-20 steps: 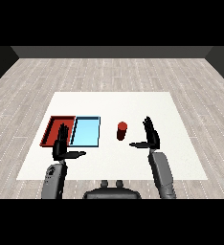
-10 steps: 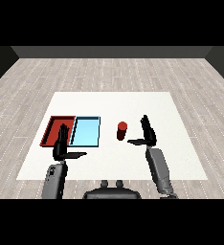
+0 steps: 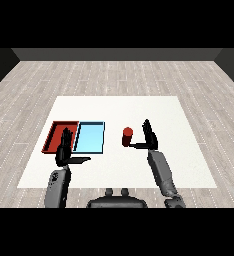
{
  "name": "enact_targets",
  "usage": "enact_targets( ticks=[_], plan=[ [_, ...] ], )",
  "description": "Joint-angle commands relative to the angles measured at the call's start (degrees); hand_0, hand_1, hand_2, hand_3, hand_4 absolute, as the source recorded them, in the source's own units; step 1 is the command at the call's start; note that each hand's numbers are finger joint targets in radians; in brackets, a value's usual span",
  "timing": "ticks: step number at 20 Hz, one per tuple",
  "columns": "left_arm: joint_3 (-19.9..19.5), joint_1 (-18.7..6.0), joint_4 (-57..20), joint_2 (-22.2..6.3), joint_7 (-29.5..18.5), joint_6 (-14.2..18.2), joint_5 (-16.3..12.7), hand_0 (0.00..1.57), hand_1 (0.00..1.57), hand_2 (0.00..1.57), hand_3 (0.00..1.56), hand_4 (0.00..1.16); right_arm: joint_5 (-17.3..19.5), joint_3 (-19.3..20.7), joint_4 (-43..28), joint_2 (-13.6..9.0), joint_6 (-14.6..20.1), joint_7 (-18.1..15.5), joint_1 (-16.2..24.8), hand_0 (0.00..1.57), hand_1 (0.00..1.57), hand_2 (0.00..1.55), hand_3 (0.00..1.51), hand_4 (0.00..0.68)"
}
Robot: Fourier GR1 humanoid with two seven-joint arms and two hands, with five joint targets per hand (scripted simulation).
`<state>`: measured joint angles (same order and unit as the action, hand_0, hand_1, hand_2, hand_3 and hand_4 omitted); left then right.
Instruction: Pick the red can and put it in the red box
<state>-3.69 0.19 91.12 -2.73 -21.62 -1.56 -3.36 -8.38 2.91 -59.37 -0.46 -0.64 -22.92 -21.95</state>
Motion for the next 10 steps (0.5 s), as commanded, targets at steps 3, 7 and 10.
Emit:
enact_targets(
  ticks=[3, 7, 10],
  plan=[
    [1.4, -0.6, 0.0, 1.7, -0.3, 1.4, 1.0, 0.00, 0.00, 0.00, 0.00, 0.00, -4.6, -2.6, 8.2, 0.4, 2.7, -3.0, -5.5, 0.00, 0.00, 0.00, 0.00, 0.000],
    [-1.6, 0.2, 1.1, -1.5, 1.4, -1.7, -2.2, 0.00, 0.00, 0.00, 0.00, 0.00, -8.7, -8.9, 12.8, 0.4, 6.5, -6.9, -6.1, 0.00, 0.00, 0.00, 0.00, 0.000],
    [-3.9, 1.3, -0.9, -2.7, -2.3, -4.3, -4.4, 0.00, 0.00, 0.00, 0.00, 0.00, -8.8, -5.3, 16.0, 0.5, 2.1, -10.2, -6.9, 0.00, 0.00, 0.00, 0.00, 0.000]
  ],
)
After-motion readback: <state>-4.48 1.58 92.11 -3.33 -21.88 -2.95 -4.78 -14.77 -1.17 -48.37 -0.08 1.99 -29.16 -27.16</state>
